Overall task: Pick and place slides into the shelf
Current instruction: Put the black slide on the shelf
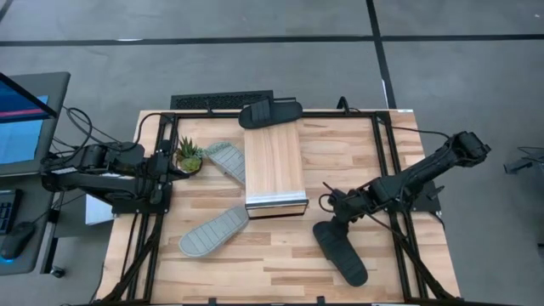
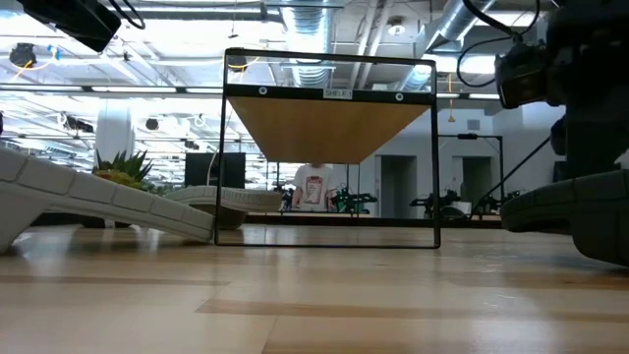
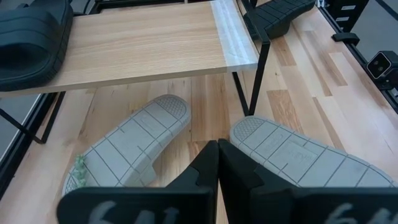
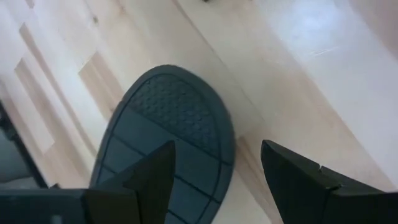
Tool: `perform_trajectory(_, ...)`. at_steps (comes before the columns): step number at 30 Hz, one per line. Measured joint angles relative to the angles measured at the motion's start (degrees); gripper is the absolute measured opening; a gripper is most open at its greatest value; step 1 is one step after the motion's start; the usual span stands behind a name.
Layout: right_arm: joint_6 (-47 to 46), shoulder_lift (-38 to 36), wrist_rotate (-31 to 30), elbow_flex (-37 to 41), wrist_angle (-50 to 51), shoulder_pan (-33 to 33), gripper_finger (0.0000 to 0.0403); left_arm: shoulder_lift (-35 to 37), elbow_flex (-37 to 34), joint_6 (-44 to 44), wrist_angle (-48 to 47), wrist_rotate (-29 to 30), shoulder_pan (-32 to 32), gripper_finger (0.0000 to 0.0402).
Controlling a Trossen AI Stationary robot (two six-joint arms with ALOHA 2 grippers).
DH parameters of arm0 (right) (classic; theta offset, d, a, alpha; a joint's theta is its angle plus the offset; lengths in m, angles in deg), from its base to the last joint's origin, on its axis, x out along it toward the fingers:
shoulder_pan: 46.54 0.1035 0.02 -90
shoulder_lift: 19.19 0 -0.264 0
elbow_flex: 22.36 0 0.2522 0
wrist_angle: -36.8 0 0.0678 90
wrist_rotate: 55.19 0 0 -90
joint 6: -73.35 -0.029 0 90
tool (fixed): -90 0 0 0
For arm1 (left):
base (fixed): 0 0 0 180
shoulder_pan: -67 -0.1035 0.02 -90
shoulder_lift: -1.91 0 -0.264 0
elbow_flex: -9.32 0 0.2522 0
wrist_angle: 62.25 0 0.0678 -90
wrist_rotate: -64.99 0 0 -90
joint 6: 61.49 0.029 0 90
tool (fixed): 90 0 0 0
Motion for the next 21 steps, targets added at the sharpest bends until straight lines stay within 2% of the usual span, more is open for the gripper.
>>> perform_trajectory(5,-0.38,0.0,0.48,0.0,-0.07,0.98,0.023,0.01,-0.01,0.0,0.0,0.0,-0.02,0.0)
perform_trajectory(13,-5.54,-0.62,0.75,0.0,10.57,4.49,0.023,0.01,-0.01,0.0,-0.01,-0.01,-0.02,0.0)
perform_trajectory(21,-13.41,-5.36,1.58,0.0,10.1,10.12,0.023,0.02,0.0,0.0,-0.01,0.01,-0.02,0.0)
